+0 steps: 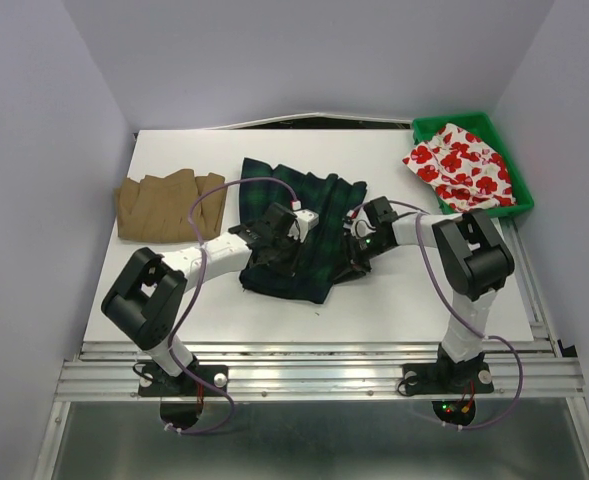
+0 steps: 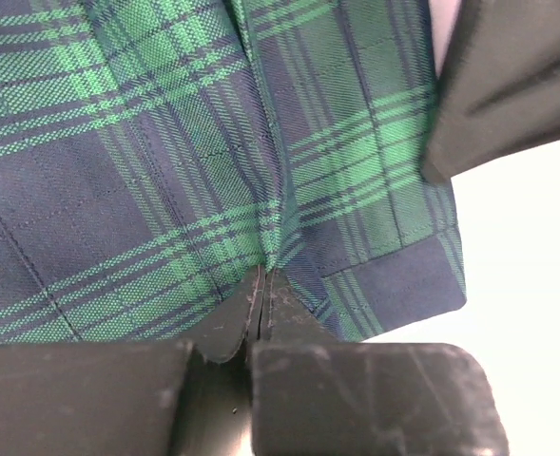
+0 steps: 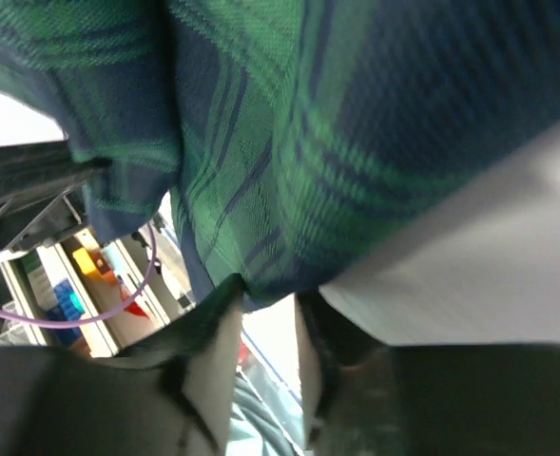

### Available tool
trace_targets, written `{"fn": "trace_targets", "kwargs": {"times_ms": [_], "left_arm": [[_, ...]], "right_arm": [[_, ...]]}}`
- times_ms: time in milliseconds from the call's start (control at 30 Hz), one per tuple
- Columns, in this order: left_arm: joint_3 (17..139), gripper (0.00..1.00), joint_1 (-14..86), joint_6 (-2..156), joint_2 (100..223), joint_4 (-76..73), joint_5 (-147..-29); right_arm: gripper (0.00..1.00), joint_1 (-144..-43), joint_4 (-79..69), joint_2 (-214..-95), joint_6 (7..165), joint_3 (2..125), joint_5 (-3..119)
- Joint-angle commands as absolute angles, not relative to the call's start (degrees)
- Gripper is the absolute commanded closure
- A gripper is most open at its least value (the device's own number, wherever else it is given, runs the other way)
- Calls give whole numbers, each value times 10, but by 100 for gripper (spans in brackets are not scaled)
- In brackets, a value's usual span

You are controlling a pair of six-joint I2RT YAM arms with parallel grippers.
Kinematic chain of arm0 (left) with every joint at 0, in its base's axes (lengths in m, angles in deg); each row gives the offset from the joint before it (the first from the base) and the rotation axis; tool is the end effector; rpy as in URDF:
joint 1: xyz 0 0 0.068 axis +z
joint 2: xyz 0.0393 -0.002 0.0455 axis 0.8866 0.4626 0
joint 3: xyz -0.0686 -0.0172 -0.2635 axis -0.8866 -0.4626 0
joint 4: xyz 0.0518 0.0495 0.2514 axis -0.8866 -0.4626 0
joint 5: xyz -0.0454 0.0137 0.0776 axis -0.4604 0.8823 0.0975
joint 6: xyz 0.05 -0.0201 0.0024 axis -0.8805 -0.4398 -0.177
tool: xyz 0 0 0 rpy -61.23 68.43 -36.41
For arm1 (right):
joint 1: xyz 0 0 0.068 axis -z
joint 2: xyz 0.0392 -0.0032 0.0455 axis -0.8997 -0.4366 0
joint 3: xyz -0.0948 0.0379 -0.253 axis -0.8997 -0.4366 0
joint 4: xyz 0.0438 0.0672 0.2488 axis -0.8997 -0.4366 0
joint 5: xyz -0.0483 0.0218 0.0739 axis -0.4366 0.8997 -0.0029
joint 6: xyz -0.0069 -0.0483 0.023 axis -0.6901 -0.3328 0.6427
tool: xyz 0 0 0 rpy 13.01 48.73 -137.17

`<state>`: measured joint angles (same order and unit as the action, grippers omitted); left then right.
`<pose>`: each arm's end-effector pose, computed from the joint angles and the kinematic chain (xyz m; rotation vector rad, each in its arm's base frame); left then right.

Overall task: Fold and stack the skirts
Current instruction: Fold the skirt

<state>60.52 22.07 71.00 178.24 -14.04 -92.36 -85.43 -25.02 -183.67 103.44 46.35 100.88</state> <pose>0.2493 -0.2222 0.1981 0.8349 2.3243 -0.6282 0.3068 0.1493 0.1144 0.1307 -2.7451 -1.3680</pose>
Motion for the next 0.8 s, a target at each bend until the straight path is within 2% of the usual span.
{"fn": "trace_targets", "kwargs": {"times_ms": [0,33,67,133,167,567,767], "left_arm": [[622,100,211,713,1748,-144,-951],[628,100,209,713,1748,-146,-951],[636,100,206,715,1747,-152,-948],[645,100,202,720,1745,-156,-941],[656,100,199,727,1747,-163,-936],[714,100,144,788,1778,-187,-910],[725,100,126,823,1843,-168,-912]], "right_arm": [[71,-863,-224,-1851,1036,462,1000],[74,-863,-224,-1854,1041,468,1002],[84,-868,-223,-1861,1042,473,1006],[92,-868,-224,-1865,1043,477,1007],[99,-868,-224,-1867,1044,479,1008],[99,-873,-204,-1858,1065,469,1013],[99,-873,-199,-1855,1073,464,1019]]}}
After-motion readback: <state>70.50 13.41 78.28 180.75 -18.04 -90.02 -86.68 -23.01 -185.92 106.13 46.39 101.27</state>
